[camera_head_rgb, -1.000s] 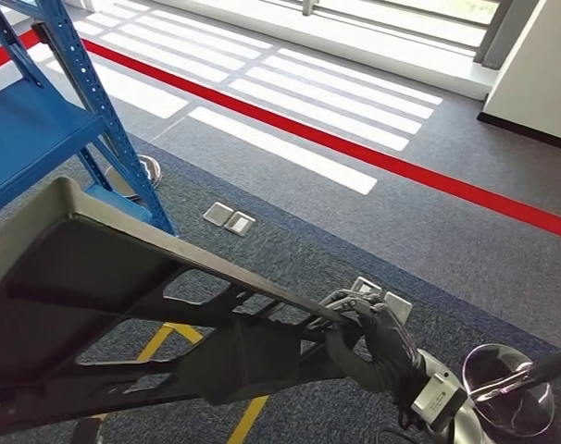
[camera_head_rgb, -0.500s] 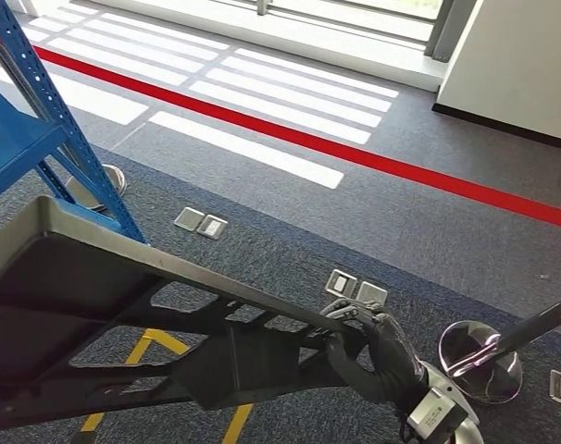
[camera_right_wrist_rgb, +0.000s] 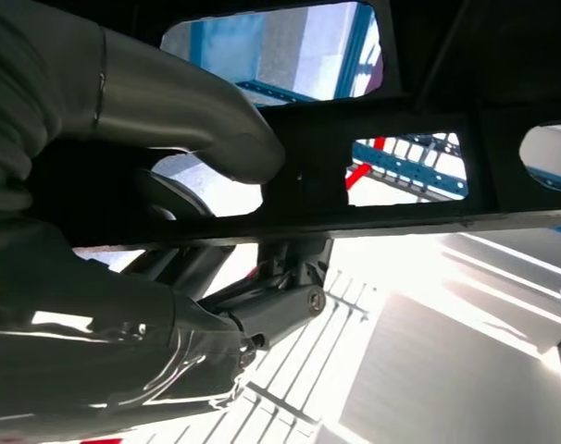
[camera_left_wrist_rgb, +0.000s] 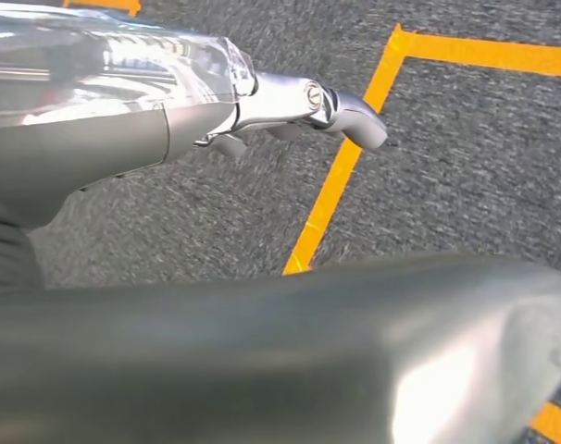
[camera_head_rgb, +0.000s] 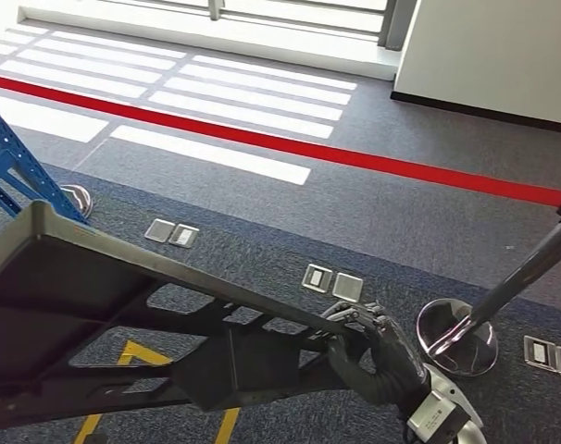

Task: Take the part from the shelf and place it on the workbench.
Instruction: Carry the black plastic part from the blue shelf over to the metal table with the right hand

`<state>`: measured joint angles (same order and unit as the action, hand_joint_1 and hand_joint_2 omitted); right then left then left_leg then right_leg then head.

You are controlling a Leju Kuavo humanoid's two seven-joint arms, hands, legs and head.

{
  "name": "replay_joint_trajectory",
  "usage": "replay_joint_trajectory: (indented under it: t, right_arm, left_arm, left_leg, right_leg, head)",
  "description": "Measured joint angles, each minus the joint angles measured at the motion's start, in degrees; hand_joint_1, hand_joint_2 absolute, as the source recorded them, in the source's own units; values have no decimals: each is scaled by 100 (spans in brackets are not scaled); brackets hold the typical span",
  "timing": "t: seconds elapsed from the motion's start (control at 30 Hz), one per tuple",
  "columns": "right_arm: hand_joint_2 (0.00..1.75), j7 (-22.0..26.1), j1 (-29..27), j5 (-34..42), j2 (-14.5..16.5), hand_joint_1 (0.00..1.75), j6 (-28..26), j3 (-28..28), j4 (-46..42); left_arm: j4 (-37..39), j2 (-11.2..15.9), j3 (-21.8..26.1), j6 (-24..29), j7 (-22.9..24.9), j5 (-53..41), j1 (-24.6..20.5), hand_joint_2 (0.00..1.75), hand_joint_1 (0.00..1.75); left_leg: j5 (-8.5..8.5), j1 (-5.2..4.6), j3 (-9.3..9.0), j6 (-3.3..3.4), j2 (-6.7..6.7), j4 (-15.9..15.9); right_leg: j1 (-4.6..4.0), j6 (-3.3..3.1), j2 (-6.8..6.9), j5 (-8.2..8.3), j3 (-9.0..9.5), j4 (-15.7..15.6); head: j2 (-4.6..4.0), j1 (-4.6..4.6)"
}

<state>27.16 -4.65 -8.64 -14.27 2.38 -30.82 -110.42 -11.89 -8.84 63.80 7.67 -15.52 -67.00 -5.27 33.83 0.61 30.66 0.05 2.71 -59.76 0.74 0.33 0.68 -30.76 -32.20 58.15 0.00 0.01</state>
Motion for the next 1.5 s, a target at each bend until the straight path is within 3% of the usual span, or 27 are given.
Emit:
replay_joint_trajectory:
  t: [0.1,0.13,0.17,0.2,0.23,0.3,0.37,0.43,0.5,0.53,0.6,0.63,0.67,0.7,0.8,0.87,0.93,1.0,1.07,1.13,1.17,1.2,1.27,1.33,1.4,1.47,1.5]
  right_arm:
    - [175,-2,-32,-22,-1,175,-6,2,-23]
    - [175,-2,-51,-29,-1,175,-9,2,-28]
    - [175,-2,-70,-33,-2,175,-11,3,-34]
    - [175,-2,-83,-35,-2,175,-13,3,-43]
    - [175,-2,-90,-36,-2,175,-14,4,-56]
    - [175,-1,-94,-37,-2,175,-16,7,-83]
    - [175,5,-114,-42,-3,175,-23,9,-105]
    - [175,23,-161,-56,-12,175,-34,11,-131]
    - [175,41,-199,-71,-33,175,-40,19,-160]
    - [175,46,-208,-78,-45,175,-43,25,-169]
    - [175,49,-226,-85,-66,175,-44,37,-174]
    - [175,49,-240,-92,-77,175,-45,43,-174]
    - [175,49,-255,-97,-89,175,-45,46,-175]
    - [175,49,-266,-102,-100,175,-45,50,-175]
    - [175,50,-271,-118,-126,175,-45,56,-190]
    - [175,55,-268,-128,-140,175,-43,62,-209]
    - [175,60,-282,-139,-159,175,-36,74,-224]
    - [175,64,-298,-147,-179,175,-27,93,-248]
    - [175,74,-306,-151,-189,175,-21,111,-269]
    - [175,96,-332,-164,-197,175,-15,122,-278]
    - [175,109,-352,-174,-203,175,-14,126,-281]
    - [175,119,-369,-181,-210,175,-14,131,-285]
    - [175,136,-400,-210,-222,175,-19,138,-307]
    - [175,150,-420,-243,-235,175,-27,140,-336]
    - [175,160,-435,-260,-250,175,-33,140,-355]
    - [175,164,-461,-274,-272,175,-36,141,-381]
    - [175,166,-470,-280,-284,175,-37,142,-398]
  left_arm:
    - [0,-7,2,7,-4,2,30,175,0]
    - [0,-7,3,8,-7,3,39,175,0]
    - [0,-8,4,8,-13,3,45,175,0]
    - [0,-9,4,8,-22,2,47,175,0]
    - [0,-9,4,7,-35,2,47,175,0]
    - [0,-10,4,7,-60,2,48,175,0]
    - [0,-12,4,7,-79,3,43,175,0]
    - [0,-22,3,8,-98,1,23,175,0]
    - [0,-35,2,11,-108,-1,16,175,0]
    - [0,-43,2,14,-110,-4,23,175,0]
    - [0,-47,2,16,-110,-12,41,175,0]
    - [0,-49,2,17,-109,-15,47,175,0]
    - [0,-50,2,18,-109,-16,46,175,0]
    - [0,-51,2,19,-109,-16,42,175,0]
    - [0,-59,2,24,-111,-16,26,175,0]
    - [0,-63,2,28,-117,-16,22,175,0]
    - [0,-74,2,32,-122,-16,11,175,0]
    - [0,-88,2,39,-134,-16,-6,175,0]
    - [0,-100,2,46,-145,-16,-2,175,0]
    - [0,-109,2,51,-150,-16,21,175,0]
    - [0,-110,2,55,-152,-16,31,175,0]
    - [0,-110,2,57,-156,-16,36,175,0]
    - [0,-110,2,62,-161,-16,35,175,0]
    - [0,-111,3,68,-163,-16,32,175,0]
    - [0,-112,3,74,-163,-16,29,175,0]
    - [0,-121,2,75,-164,-16,20,175,0]
    - [0,-127,2,75,-166,-16,13,175,0]
  left_leg:
    - [538,-1,454,-18,-181,-1028]
    - [627,-6,600,-10,-199,-1337]
    - [591,-11,657,7,-212,-1439]
    - [446,-16,614,32,-229,-1318]
    - [220,-23,480,64,-276,-998]
    - [-148,-32,174,126,-479,-294]
    - [-226,-43,42,151,-609,24]
    - [-204,-36,31,164,-536,96]
    - [-217,-12,15,205,-425,156]
    - [-228,-1,6,225,-363,178]
    - [-227,-12,3,247,-236,181]
    - [-225,-14,3,247,-170,179]
    - [-221,-14,1,244,-108,178]
    - [-214,-13,-5,238,-52,177]
    - [-167,-21,-51,170,78,164]
    - [-139,-44,-69,116,140,150]
    - [-130,-43,-82,79,204,154]
    - [-17,-22,-58,36,117,60]
    - [315,-11,159,5,-91,-457]
    - [643,-15,520,6,-193,-1239]
    - [678,-20,636,19,-209,-1466]
    - [596,-27,655,41,-221,-1478]
    - [167,-49,414,112,-302,-888]
    - [-156,-65,130,172,-501,-211]
    - [-181,-73,34,178,-599,40]
    - [-184,-61,15,190,-514,113]
    - [-200,-49,5,211,-464,139]
  right_leg:
    - [-7,-62,-92,8,-4,-2]
    - [-16,-67,-134,8,-4,0]
    - [-24,-68,-186,7,-1,3]
    - [-30,-68,-240,7,7,5]
    - [-33,-66,-299,6,17,6]
    - [-35,-53,-412,2,22,16]
    - [-28,-12,-510,12,-20,28]
    - [-20,51,-577,29,-73,34]
    - [-28,106,-443,-78,-145,169]
    - [-30,127,-330,-217,-235,377]
    - [-18,172,-168,-573,-556,1080]
    - [-10,194,-144,-687,-709,1407]
    - [-3,216,-131,-701,-787,1579]
    - [4,236,-114,-603,-755,1524]
    - [3,257,104,-81,-208,444]
    - [-26,195,212,7,-25,55]
    - [-46,105,146,-3,-37,41]
    - [-35,28,76,15,-43,27]
    - [-21,-37,10,28,-44,17]
    - [-37,-65,-80,28,-46,20]
    - [-47,-67,-134,28,-43,21]
    - [-56,-68,-191,27,-36,23]
    - [-63,-66,-307,25,-13,28]
    - [-70,-50,-417,21,-19,40]
    - [-64,-7,-516,38,-68,48]
    - [-55,52,-568,50,-103,53]
    - [-59,78,-511,4,-128,104]
  head:
    - [0,-1]
    - [0,0]
    - [0,1]
    - [0,1]
    - [0,1]
    - [0,1]
    - [0,-1]
    - [0,-2]
    - [0,2]
    - [0,4]
    - [0,7]
    - [0,7]
    - [0,7]
    - [0,6]
    - [0,7]
    - [0,3]
    - [0,-1]
    - [0,-1]
    - [0,-1]
    - [0,-1]
    - [0,-1]
    - [0,-1]
    - [0,-1]
    - [0,-1]
    - [0,-1]
    - [0,-1]
    - [0,1]
